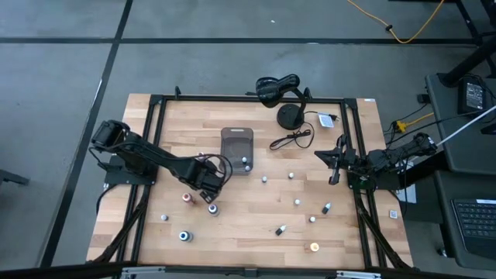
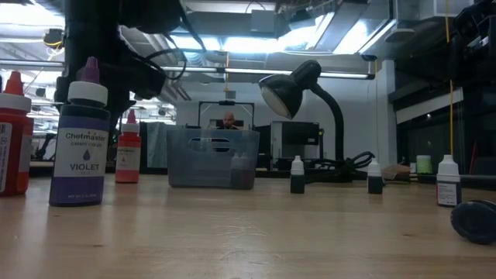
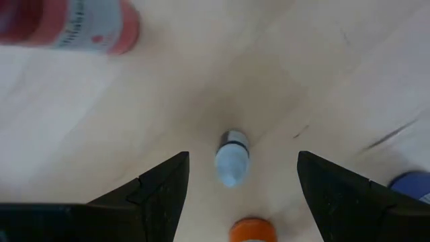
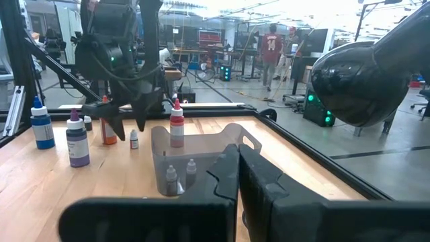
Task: Pick & Place food coloring
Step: Put the small pink food coloring bottle into the gray transparent bin
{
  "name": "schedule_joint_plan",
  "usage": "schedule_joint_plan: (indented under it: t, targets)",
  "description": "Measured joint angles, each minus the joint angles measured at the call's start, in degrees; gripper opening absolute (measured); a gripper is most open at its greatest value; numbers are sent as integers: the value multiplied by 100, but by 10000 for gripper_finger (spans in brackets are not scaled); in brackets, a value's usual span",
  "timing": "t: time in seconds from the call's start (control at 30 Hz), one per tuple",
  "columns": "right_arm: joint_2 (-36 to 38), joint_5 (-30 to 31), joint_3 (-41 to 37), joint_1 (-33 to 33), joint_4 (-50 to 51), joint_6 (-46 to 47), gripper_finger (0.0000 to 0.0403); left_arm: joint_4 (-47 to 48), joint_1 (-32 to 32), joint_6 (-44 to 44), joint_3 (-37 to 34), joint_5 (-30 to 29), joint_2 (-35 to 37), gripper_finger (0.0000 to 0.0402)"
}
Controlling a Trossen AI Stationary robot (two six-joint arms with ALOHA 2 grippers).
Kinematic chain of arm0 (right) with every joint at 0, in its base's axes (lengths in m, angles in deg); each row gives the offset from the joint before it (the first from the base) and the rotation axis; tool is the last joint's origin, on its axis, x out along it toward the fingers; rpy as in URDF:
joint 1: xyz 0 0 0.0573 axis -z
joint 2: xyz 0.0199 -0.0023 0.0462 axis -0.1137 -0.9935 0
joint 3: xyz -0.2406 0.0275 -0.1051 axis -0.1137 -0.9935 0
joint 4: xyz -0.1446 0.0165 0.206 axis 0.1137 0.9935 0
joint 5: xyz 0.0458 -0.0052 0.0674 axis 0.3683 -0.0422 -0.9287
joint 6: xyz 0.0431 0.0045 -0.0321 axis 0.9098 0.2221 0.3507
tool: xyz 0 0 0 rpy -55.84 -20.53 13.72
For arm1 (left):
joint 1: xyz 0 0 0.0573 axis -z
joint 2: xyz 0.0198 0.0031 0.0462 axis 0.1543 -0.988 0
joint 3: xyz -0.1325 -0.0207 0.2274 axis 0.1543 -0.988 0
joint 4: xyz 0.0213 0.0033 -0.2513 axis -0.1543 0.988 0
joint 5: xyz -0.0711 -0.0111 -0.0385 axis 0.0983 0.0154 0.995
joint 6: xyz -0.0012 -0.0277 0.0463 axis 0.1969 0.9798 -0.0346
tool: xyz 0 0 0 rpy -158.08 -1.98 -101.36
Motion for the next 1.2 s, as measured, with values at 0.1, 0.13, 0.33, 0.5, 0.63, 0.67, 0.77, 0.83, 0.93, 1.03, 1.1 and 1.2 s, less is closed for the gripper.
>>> schedule_joint_plan:
  t: [0.1, 0.13, 0.33, 0.5, 0.63, 0.67, 0.77, 0.83, 0.93, 1.03, 1.1, 1.2]
  targets:
    - [0, 0, 0, -1, -1, -1, 15, -33, 0, -14, 2, 109, -60, 269]
    - [0, 0, 0, -1, -1, 1, 15, -22, 2, -14, 0, 121, -73, 269]
    - [0, 0, 1, -1, 0, 1, 15, -25, 2, 5, 0, 92, -71, 269]
    - [0, 0, 2, -1, 1, -1, 15, -8, -26, -79, -123, 97, -71, 269]
    - [0, 0, 2, 0, -1, 0, 15, -16, -61, -209, -169, 191, -71, 269]
    - [0, 0, 0, -1, 1, -1, 15, -19, -63, -212, -171, 182, -71, 269]
    - [0, 0, 0, -1, -1, -1, 15, -25, -67, -222, -171, 53, -71, 269]
    - [0, 0, 0, -1, -1, -1, 15, -27, -68, -246, -171, 11, -71, 269]
    - [0, 0, 1, 0, -1, 0, 15, -28, -68, -357, -171, -51, -71, 269]
    - [0, 0, 2, -1, 1, -1, 15, -29, -70, -336, -171, -91, -71, 268]
    - [0, 0, 2, -1, 1, -1, 15, -29, -68, -303, -171, -91, -71, 263]
    - [0, 0, 1, -1, 1, -1, 15, -29, -70, -306, -171, -64, -71, 251]
